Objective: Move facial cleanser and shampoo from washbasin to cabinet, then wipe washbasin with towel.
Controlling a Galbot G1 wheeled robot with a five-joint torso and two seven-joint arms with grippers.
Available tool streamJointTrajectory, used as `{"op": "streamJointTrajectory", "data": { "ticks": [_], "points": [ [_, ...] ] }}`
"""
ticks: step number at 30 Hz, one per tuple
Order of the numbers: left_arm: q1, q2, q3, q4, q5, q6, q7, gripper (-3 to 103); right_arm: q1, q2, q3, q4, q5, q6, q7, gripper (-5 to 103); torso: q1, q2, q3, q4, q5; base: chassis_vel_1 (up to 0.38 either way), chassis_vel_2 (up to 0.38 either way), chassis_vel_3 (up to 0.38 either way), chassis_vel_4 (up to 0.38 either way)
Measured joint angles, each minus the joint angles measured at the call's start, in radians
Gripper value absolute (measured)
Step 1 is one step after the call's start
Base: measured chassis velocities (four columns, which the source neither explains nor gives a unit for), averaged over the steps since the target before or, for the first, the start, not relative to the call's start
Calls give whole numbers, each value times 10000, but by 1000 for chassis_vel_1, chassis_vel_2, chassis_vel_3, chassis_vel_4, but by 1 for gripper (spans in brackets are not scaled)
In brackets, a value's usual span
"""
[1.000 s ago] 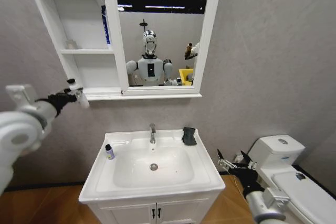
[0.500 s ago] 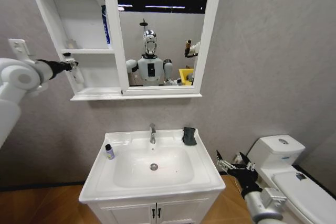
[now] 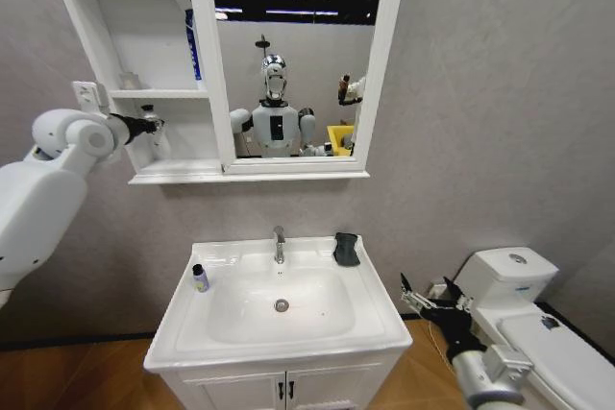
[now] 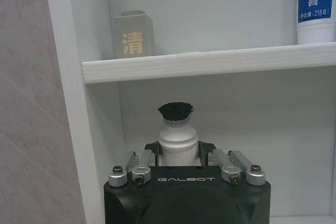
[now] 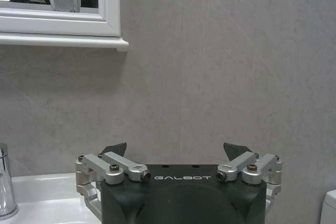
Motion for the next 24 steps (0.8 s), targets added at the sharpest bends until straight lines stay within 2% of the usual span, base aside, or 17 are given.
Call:
{"op": "streamJointTrajectory", "data": {
  "ticks": [6, 8, 9, 11, 12, 14, 15, 17, 18, 20, 21, 22, 24],
  "points": [
    [123, -149, 8, 150, 459, 19, 45, 36, 0, -11, 73, -58, 59, 51, 8, 100, 0, 0, 0, 1, 0, 0, 0, 0, 0],
    [197, -259, -19, 285, 634, -43, 47, 47, 36, -17, 75, -76, 73, 55, 16, 100, 0, 0, 0, 0, 1, 0, 0, 0, 0],
    [197, -259, -19, 285, 634, -43, 47, 47, 36, -17, 75, -76, 73, 55, 16, 100, 0, 0, 0, 0, 1, 0, 0, 0, 0],
    [257, -296, -53, 357, 719, -91, 51, 58, 49, -30, 87, -79, 86, 55, 23, 100, 1, 0, 0, 0, 0, 0, 0, 0, 0],
    [257, -296, -53, 357, 719, -91, 51, 58, 49, -30, 87, -79, 86, 55, 23, 100, 1, 0, 0, 0, 0, 0, 0, 0, 0],
    [286, -298, -112, 359, 724, -109, 53, 69, 56, -41, 93, -80, 88, 56, 26, 100, 0, 0, 0, 0, 1, 0, 0, 0, 0],
    [286, -298, -112, 359, 724, -109, 53, 69, 56, -41, 93, -80, 88, 56, 26, 100, 0, 0, 0, 0, 1, 0, 0, 0, 0],
    [405, -289, -344, 159, 697, -146, -65, 80, 54, -39, 95, -76, 87, 56, 33, 100, 0, 0, 0, 0, 0, 0, 0, 0, 0],
    [405, -289, -344, 159, 697, -146, -65, 80, 54, -39, 95, -76, 87, 56, 33, 100, 0, 0, 0, 0, 0, 0, 0, 0, 0],
    [753, -156, -693, -354, 605, -203, -279, 90, 26, -30, 93, -64, 79, 61, 37, 100, 0, 0, 0, -2, 1, 0, 0, 0, 0],
    [753, -156, -693, -354, 605, -203, -279, 90, 26, -30, 93, -64, 79, 61, 37, 100, 0, 0, 0, -2, 1, 0, 0, 0, 0],
    [911, -92, -828, -576, 548, -217, -365, 96, 21, -23, 93, -64, 73, 67, 40, 100, 0, 0, 0, -3, 2, 0, 0, 0, 0],
    [1738, 193, -1338, -1586, 228, -301, -753, 100, 16, -2, 80, -71, 45, 94, 45, 100, 0, 1, 0, 2, 2, 0, 0, 0, 0]
  ]
}}
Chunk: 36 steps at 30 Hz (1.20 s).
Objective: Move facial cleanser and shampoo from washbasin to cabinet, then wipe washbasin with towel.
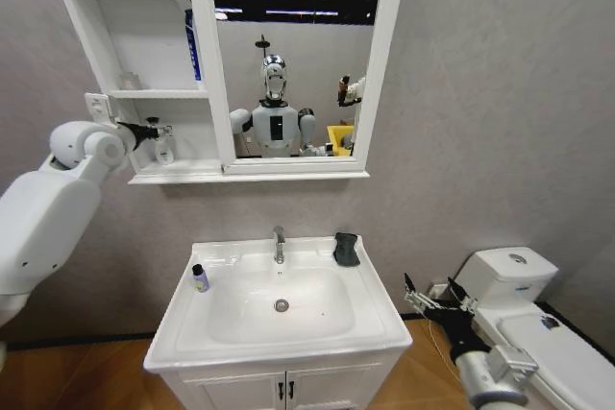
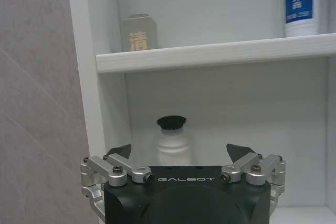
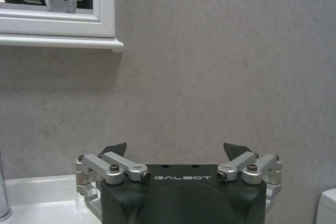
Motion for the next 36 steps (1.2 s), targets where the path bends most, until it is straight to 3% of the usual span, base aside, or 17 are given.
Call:
{"op": "streamJointTrajectory", "data": {
  "ticks": [4, 5, 9, 10, 11, 13, 15, 16, 18, 19, 20, 21, 22, 23, 24, 29, 36],
  "points": [
    [1101, 341, -575, -1204, -200, -145, -543, 100, -13, 18, -31, 0, -26, 5, 1, 100, -1, 0, 0, -2, -3, 0, 0, 0, 0],
    [1964, 528, -1216, -2128, -215, -259, -832, 100, -13, 33, -52, 0, -42, 7, 1, 100, 0, 0, 0, -3, -3, 0, 0, 0, 0],
    [3280, 713, -2327, -3368, -200, -400, -1154, 100, -15, 61, -75, -24, -81, 18, 2, 100, -1, 0, -1, -2, 2, 0, 0, 0, 0],
    [4329, 743, -3040, -4069, -69, -440, -1243, 100, -26, 87, -94, -37, -109, 35, 3, 100, -2, 1, -2, 0, 5, 0, 0, 0, 0],
    [5705, 570, -3744, -4718, 399, -499, -1255, 100, -81, 147, -107, -50, -157, 96, 0, 100, -3, 1, -2, 3, 2, 0, 0, 0, 0],
    [6463, 346, -4086, -5019, 760, -574, -1242, 100, -133, 186, -105, -51, -190, 134, 0, 100, -3, 1, -2, 2, -2, 0, 0, 0, 0],
    [9021, -867, -5037, -5716, 2190, -930, -875, 100, -259, 234, -118, -47, -254, 202, -5, 100, -3, 1, -2, -6, -3, 0, 0, 0, 0],
    [9021, -867, -5037, -5716, 2190, -930, -875, 100, -259, 234, -118, -47, -254, 202, -5, 100, -3, 1, -2, -6, -3, 0, 0, 0, 0],
    [10877, -2356, -5379, -5595, 4314, -2025, 26, 100, -264, 155, -142, -33, -283, 203, -11, 100, -3, 0, -2, 2, -6, 0, 0, 0, 0],
    [11260, -2806, -5423, -5421, 4981, -2495, 366, 100, -246, 135, -144, -23, -284, 195, -10, 100, -3, 1, -1, 3, -3, 0, 0, 0, 0],
    [11260, -2806, -5423, -5421, 4981, -2495, 366, 100, -246, 135, -144, -23, -284, 195, -10, 100, -3, 1, -1, 3, -3, 0, 0, 0, 0],
    [11926, -3691, -5432, -4961, 6270, -3481, 980, 100, -190, 97, -166, 16, -285, 152, -4, 100, -3, 1, -1, 1, -3, 0, 0, 0, 0],
    [12224, -4130, -5382, -4678, 6881, -3949, 1219, 100, -171, 84, -190, 40, -288, 125, 4, 100, -3, 1, -2, -1, 1, 0, 0, 0, 0],
    [12224, -4130, -5382, -4678, 6881, -3949, 1219, 100, -171, 84, -190, 40, -288, 125, 4, 100, -3, 1, -2, -1, 1, 0, 0, 0, 0],
    [12701, -4874, -5144, -4192, 7656, -4557, 1590, 100, -168, 59, -228, 74, -305, 88, 12, 100, -2, 0, 1, 1, -3, 0, 0, 0, 0],
    [12684, -6064, -4331, -2676, 8728, -5523, 1961, 100, -127, 10, -352, 81, -415, 56, 11, 100, -2, 1, 0, -5, 0, 0, 0, 0, 0],
    [11861, -6677, -4306, -1226, 8891, -5622, 1785, 100, 136, -76, -352, 3, -283, -54, 11, 100, 0, 1, 0, -5, 2, 0, 0, 0, 0]
  ]
}}
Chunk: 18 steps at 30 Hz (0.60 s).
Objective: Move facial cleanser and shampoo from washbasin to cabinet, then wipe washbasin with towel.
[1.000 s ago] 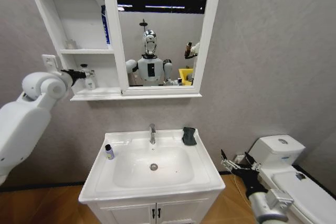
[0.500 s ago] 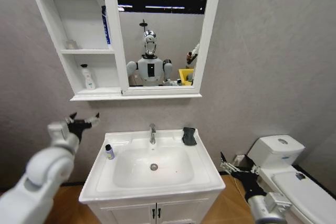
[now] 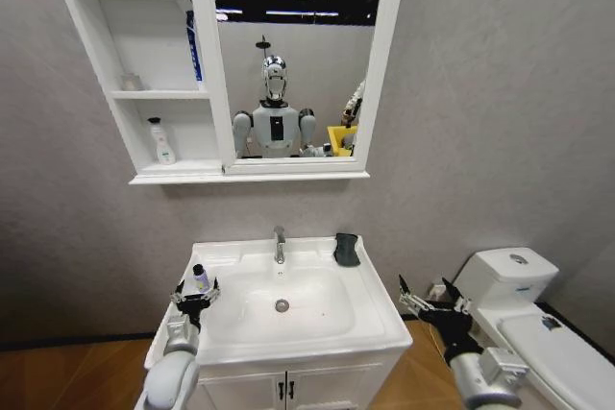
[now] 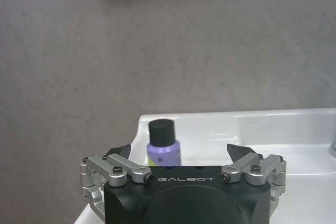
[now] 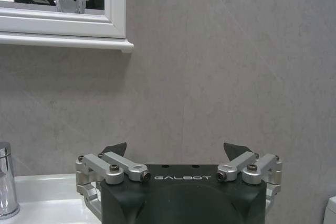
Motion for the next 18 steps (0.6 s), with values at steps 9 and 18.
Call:
{"op": "streamJointTrajectory", "data": {
  "ticks": [9, 18],
  "points": [
    [-852, -267, -110, 1255, -81, -72, -447, 100, 207, -119, 77, -194, 153, -53, 11, 100, 1, -3, 1, 2, -3, 0, 0, 0, 0],
    [-1817, -436, -1, 2086, -302, 28, -238, 100, 230, -95, 63, -348, 154, -4, 7, 100, 1, -3, 1, 2, -3, 0, 0, 0, 0]
  ]
}}
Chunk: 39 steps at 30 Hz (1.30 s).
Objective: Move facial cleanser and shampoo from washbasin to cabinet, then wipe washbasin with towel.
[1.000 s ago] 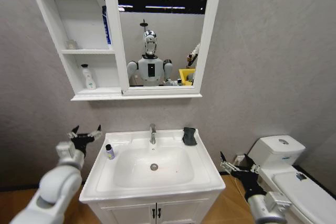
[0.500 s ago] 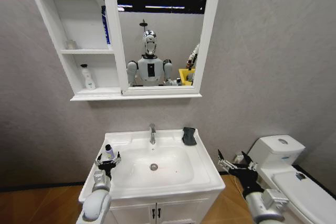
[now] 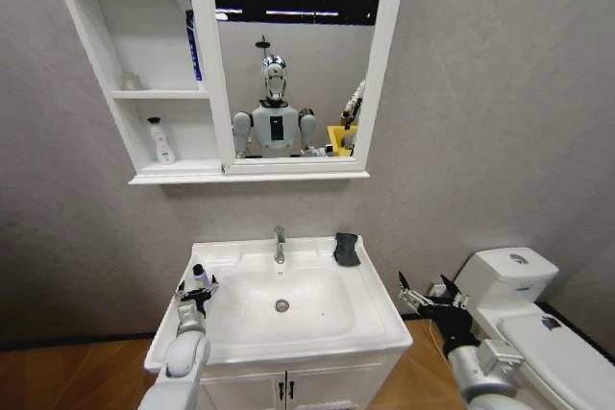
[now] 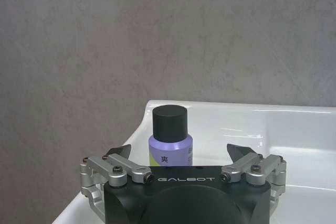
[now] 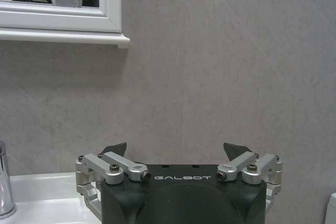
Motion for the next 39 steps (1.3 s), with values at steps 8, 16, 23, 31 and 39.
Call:
{"op": "streamJointTrajectory", "data": {
  "ticks": [8, 16, 23, 31, 39],
  "points": [
    [-892, -50, -53, 1058, 19, 41, 25, 95, 48, 9, 53, -221, 1, 104, -7, 100, 0, 0, 0, 0, 1, 0, 0, 0, 0],
    [-678, -23, -49, 1009, 76, 64, 87, 62, 173, 39, -6, -352, -1, 118, -7, 100, -1, 1, 0, 2, 0, 0, 0, 0, 0],
    [-215, 126, -41, 182, 67, 313, 218, 43, 149, 14, 33, -353, 0, 146, -6, 100, -3, 1, 0, 2, 0, 0, 0, 0, 0],
    [634, 1156, 114, -2666, -499, 1257, -481, 43, 173, -14, 28, -191, 25, 97, 23, 100, -2, 2, -1, 2, -4, 0, 0, 0, 0],
    [771, 3723, -80, -7102, -3774, 3963, -2087, 43, 114, 39, 1, -119, -73, 84, 33, 100, -3, 3, -2, 3, 1, 0, 0, 0, 0]
  ]
}}
